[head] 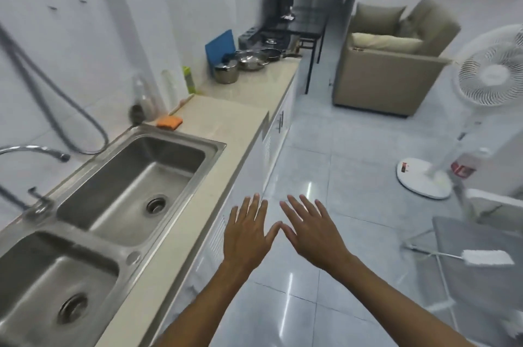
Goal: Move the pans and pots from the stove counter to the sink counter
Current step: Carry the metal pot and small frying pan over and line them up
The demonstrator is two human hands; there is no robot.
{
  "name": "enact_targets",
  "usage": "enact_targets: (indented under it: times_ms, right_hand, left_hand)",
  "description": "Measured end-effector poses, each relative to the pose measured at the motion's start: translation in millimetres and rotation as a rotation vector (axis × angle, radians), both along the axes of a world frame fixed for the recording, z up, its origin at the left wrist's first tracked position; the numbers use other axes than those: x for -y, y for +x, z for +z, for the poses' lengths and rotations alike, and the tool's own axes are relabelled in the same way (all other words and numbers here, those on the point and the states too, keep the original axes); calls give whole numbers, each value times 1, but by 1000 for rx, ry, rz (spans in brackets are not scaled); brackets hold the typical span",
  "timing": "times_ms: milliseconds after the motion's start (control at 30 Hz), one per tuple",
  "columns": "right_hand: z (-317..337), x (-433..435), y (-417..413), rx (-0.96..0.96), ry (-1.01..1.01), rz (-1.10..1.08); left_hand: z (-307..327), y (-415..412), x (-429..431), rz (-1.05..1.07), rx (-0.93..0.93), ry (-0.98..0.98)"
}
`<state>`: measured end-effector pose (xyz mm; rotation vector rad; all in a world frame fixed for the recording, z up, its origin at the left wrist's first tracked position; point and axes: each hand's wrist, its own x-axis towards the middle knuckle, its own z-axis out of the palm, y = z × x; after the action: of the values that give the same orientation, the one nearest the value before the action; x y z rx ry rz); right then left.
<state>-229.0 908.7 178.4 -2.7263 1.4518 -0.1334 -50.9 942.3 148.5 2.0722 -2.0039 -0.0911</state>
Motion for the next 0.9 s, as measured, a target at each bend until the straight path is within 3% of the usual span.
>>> enact_targets:
  times_ms: [267, 633, 900]
  right_hand:
    - [-10, 212, -33, 92, 4, -122]
    - [-16, 541, -78, 86, 25, -31]
    - [-30, 748, -48, 92, 38, 52]
  left_hand:
    - [-9, -19, 226, -50, 21, -1]
    - [-9, -51, 527, 139, -23, 62]
    - [-19, -33, 724, 205, 0, 47]
